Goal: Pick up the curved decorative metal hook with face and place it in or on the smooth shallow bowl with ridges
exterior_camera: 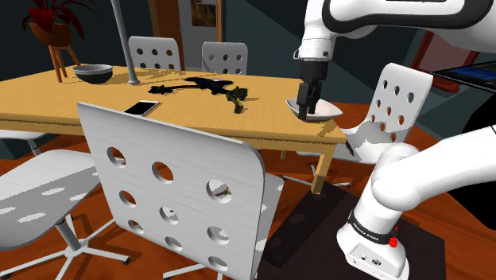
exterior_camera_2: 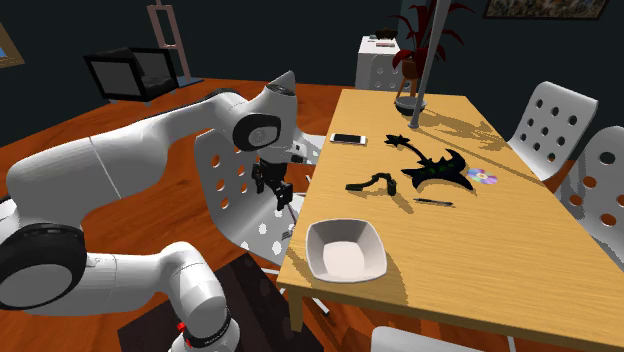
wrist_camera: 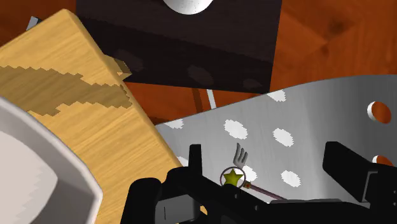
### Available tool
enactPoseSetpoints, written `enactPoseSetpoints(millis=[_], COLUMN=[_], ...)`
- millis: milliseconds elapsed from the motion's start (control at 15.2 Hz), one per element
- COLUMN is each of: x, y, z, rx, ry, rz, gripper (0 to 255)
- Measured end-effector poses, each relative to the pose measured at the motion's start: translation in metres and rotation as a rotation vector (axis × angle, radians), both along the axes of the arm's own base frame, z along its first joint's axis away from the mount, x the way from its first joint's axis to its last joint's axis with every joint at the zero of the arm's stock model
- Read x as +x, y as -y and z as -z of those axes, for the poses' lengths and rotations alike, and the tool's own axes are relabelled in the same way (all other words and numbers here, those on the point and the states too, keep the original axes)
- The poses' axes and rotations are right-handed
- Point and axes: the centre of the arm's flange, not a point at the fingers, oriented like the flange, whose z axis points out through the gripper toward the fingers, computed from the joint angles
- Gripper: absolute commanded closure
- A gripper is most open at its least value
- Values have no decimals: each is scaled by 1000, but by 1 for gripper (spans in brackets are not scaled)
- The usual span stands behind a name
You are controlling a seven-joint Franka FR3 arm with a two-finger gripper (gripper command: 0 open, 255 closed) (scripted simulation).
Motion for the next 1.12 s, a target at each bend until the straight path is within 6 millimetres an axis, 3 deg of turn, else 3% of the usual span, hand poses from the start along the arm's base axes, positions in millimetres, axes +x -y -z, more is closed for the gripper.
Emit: enactPoseSetpoints(millis=[198, 1122], x=[12, 161], y=[0, 3], z=[5, 44], rx=[-9, -104], ry=[14, 184], rz=[15, 178], gripper=[0, 0])
